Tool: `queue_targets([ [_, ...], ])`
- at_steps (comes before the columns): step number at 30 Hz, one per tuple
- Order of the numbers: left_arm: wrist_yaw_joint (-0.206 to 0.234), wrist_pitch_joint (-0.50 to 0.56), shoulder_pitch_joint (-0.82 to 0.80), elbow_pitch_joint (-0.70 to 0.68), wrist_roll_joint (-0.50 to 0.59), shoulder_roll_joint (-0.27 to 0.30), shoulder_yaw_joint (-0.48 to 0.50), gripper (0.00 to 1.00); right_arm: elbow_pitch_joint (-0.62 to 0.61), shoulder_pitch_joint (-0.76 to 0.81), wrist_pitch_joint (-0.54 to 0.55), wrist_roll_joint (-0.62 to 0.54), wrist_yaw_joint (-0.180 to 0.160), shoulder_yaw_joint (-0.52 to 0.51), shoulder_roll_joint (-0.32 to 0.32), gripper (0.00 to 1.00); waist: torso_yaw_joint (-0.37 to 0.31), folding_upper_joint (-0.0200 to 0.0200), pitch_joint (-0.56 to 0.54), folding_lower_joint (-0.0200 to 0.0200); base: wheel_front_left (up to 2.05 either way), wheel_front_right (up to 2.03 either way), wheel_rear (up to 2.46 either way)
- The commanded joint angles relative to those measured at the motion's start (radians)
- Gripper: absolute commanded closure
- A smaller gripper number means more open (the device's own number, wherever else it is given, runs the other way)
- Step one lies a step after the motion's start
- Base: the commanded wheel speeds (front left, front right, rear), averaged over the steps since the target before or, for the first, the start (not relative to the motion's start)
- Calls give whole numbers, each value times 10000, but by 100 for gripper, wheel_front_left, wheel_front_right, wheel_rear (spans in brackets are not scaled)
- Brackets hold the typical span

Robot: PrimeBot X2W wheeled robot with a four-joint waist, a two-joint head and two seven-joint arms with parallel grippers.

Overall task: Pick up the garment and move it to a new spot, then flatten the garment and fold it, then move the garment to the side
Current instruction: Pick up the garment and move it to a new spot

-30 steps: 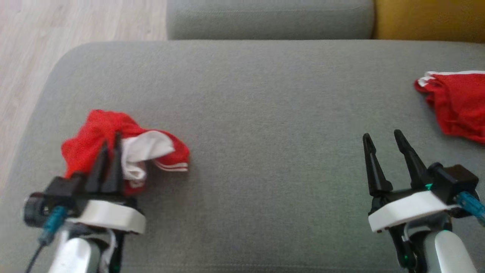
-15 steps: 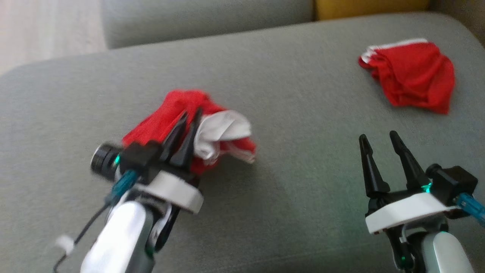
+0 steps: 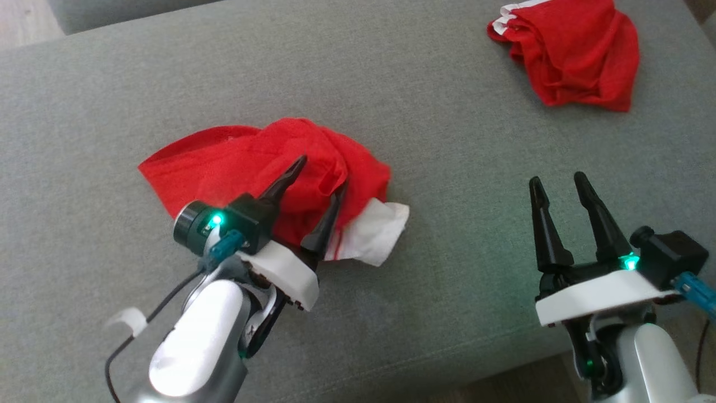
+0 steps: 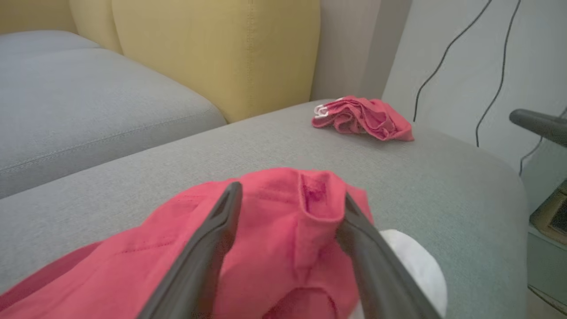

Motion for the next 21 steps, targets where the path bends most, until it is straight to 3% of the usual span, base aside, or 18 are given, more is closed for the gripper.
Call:
queue_targets([
  [1, 32, -224, -520, -342, 25, 70, 282, 0, -303, -313, -112, 88, -7, 171, -41, 0, 115, 0, -58, -2, 0, 0, 0],
  [7, 588, -738, -255, -505, 52, 159, 648, 0, -259, -340, -67, -114, -7, 13, -41, 0, 823, 0, -359, -2, 0, 0, 0],
  [14, 1398, -1057, 196, -871, -259, 493, 1762, 0, -353, -311, 136, -335, -7, -87, -41, 0, 1829, 0, -752, -2, 0, 0, 0],
  [21, 1604, -1162, 745, -1144, -642, 856, 2607, 0, -481, -243, 355, -489, -7, -225, -41, 0, 2485, 0, -1012, -2, 0, 0, 0],
])
